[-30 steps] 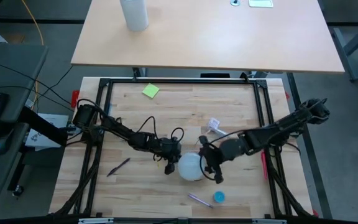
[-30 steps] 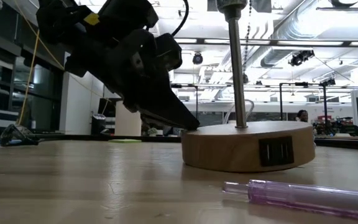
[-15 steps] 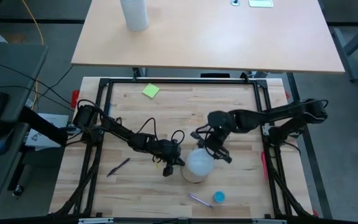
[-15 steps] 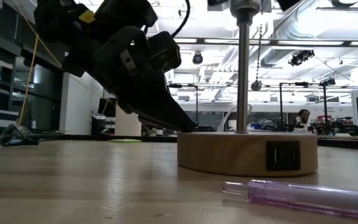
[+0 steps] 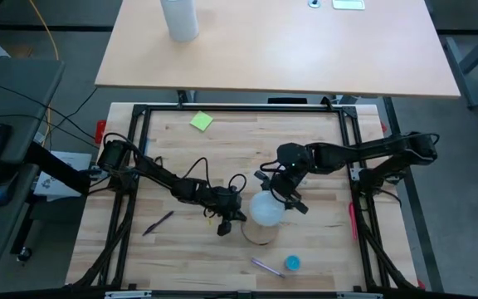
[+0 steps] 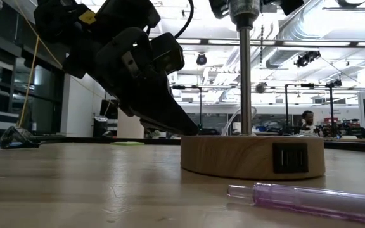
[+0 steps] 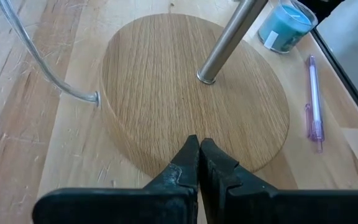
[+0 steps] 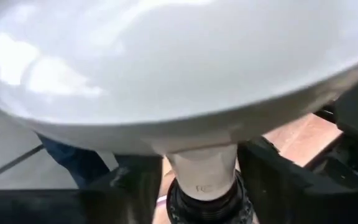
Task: Screw lightbulb
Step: Remove the lightbulb from the lamp
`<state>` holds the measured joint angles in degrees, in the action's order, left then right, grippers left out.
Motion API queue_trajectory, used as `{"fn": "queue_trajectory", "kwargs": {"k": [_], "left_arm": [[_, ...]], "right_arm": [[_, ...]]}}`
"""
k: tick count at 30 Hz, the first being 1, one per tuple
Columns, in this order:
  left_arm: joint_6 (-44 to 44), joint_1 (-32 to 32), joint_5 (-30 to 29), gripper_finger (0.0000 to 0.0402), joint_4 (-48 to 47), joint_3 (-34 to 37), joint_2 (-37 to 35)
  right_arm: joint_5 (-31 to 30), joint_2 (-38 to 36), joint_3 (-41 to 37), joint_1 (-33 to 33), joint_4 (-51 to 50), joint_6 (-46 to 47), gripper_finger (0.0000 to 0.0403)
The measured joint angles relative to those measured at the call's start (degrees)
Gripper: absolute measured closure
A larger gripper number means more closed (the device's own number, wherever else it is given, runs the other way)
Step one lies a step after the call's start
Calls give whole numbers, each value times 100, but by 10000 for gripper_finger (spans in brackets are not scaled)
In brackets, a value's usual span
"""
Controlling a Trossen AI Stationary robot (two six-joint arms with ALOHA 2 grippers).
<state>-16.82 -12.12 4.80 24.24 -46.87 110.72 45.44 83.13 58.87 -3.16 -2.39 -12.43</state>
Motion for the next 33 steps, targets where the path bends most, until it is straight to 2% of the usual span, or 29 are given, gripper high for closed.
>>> {"fn": "queue_trajectory", "kwargs": {"k": [4, 9, 17, 22, 24, 27, 30, 33], "left_arm": [[-47, 2, 9, 402, 38, 7, 2], [-50, 4, 15, 401, 38, 7, 4], [-52, 4, 20, 401, 40, 7, 4], [-52, 7, 17, 402, 43, 7, 4], [-52, 7, 16, 402, 47, 7, 4], [-52, 7, 15, 401, 60, 9, 4], [-52, 7, 15, 402, 63, 11, 7], [-52, 7, 17, 402, 85, 14, 7]], "right_arm": [[63, 0, 16, 7, 28, 57, 172], [-18, 0, 180, 11, -132, 191, 163], [-834, -389, 337, 48, -2357, -869, 161], [-1178, -863, 337, -11, -3082, -314, 160], [-1622, -1085, 337, -196, -3189, 207, 161], [-2603, -1396, 337, -758, -3118, 1106, 167], [-4186, -1574, 343, -1502, -2870, 2213, 173], [-6119, -1534, 343, -2296, -2591, 3457, 179]]}}
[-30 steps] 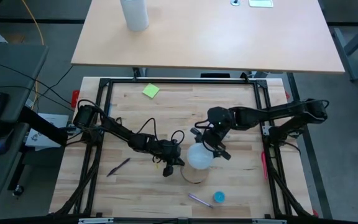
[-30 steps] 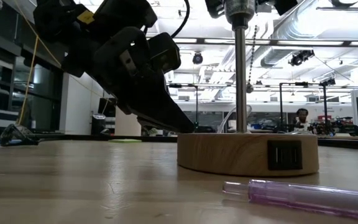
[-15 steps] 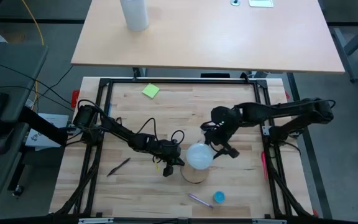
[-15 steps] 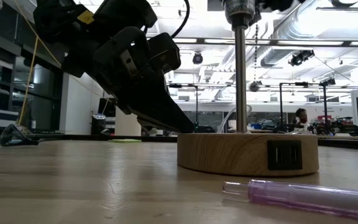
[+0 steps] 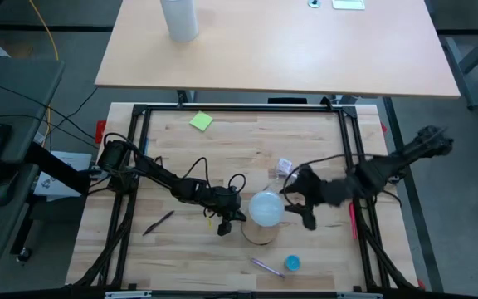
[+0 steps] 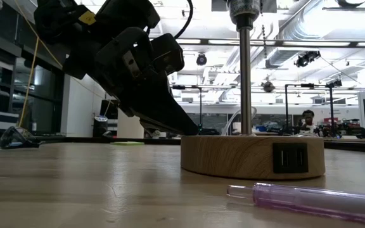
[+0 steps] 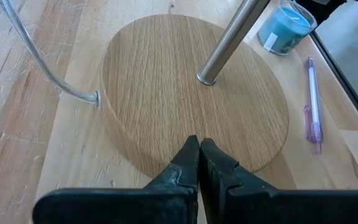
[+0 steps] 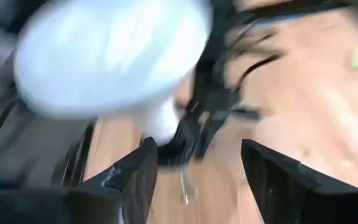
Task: Screw lightbulb
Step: Remove the lightbulb from the lamp
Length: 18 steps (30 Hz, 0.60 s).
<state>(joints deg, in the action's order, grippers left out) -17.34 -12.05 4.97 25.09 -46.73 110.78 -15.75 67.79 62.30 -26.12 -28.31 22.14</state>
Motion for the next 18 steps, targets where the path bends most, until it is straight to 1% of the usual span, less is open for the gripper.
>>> {"fn": "queue_trajectory", "kwargs": {"k": [2, 3, 5, 7, 10, 13, 18], "left_arm": [[0, 1, 0, 401, 46, 8, 5], [0, 1, 0, 401, 63, 11, 7], [0, 1, -2, 401, 92, 14, 11], [0, 1, -2, 402, 118, 18, 11], [-7, 1, 0, 402, 125, 18, 11], [-142, 1, -3, 401, 134, 20, 11], [-424, 4, 9, 402, 136, 18, 12]], "right_arm": [[-1202, 132, 0, -460, 245, 729, 180], [-1665, 240, 0, -657, 328, 1015, 181], [-2254, 517, 2, -938, 371, 1458, 181], [-2430, 819, 2, -1104, 379, 1862, 181], [-2406, 1226, 2, -1253, 493, 2292, 181], [-2534, 1476, 0, -1325, 799, 2330, 181], [-3049, 1556, 0, -1413, 1281, 2119, 181]]}}
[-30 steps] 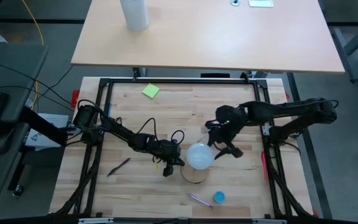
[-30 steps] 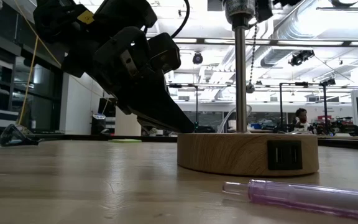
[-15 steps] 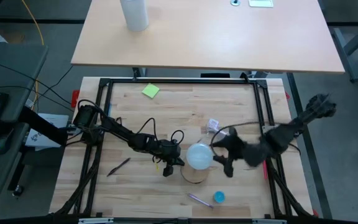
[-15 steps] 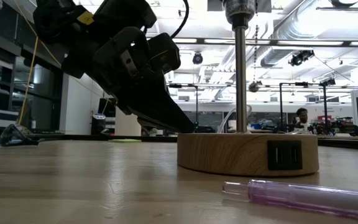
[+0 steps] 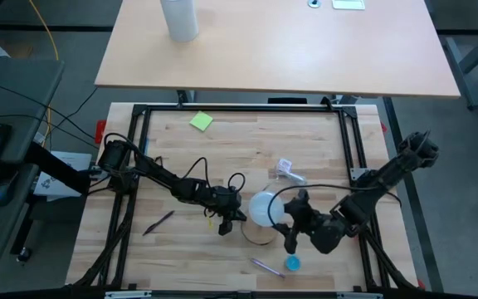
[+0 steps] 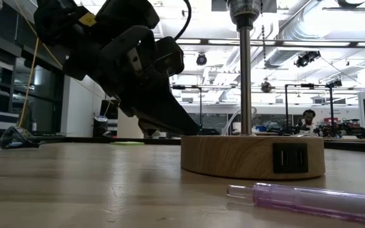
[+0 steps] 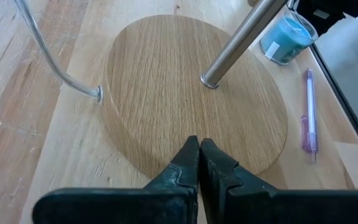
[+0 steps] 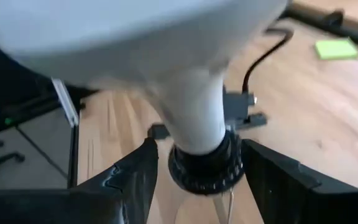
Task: Screw lightbulb
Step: Remove the lightbulb from the lamp
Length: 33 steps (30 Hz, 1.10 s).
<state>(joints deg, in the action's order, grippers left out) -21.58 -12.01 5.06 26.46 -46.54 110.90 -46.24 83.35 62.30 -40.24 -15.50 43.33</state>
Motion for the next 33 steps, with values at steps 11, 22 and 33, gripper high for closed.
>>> {"fn": "queue_trajectory", "kwargs": {"k": [11, 22, 33], "left_arm": [[-175, 0, 2, 401, -13, 0, 2], [-186, 0, 7, 402, -32, -7, 2], [-191, 0, 8, 401, -31, -7, 2]], "right_arm": [[-1171, -7, 0, -333, 390, -624, 181], [-1376, 535, 0, -287, 1414, -1286, 181], [-2431, 799, 0, -247, 1684, -1202, 190]]}}
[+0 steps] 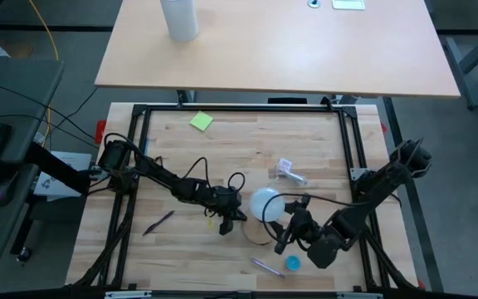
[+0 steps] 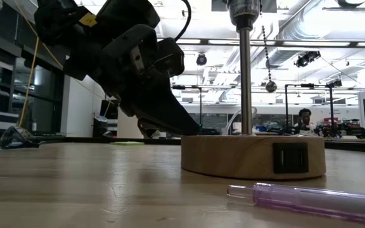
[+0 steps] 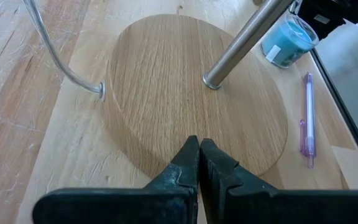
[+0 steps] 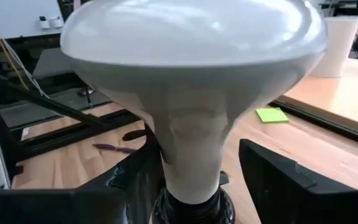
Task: Screw lightbulb
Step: Remove the lightbulb from the lamp
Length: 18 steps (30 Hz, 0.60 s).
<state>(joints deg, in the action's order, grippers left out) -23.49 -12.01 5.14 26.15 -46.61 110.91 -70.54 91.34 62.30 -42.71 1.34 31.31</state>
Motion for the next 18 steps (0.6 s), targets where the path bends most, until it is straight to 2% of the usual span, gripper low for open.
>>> {"fn": "queue_trajectory", "kwargs": {"k": [12, 18], "left_arm": [[-37, 0, -8, 401, 13, 0, 2], [-29, 0, -8, 401, 13, 0, 2]], "right_arm": [[78, 161, 0, 111, 15, 369, 239], [96, 161, 0, 31, 16, -98, 272]]}}
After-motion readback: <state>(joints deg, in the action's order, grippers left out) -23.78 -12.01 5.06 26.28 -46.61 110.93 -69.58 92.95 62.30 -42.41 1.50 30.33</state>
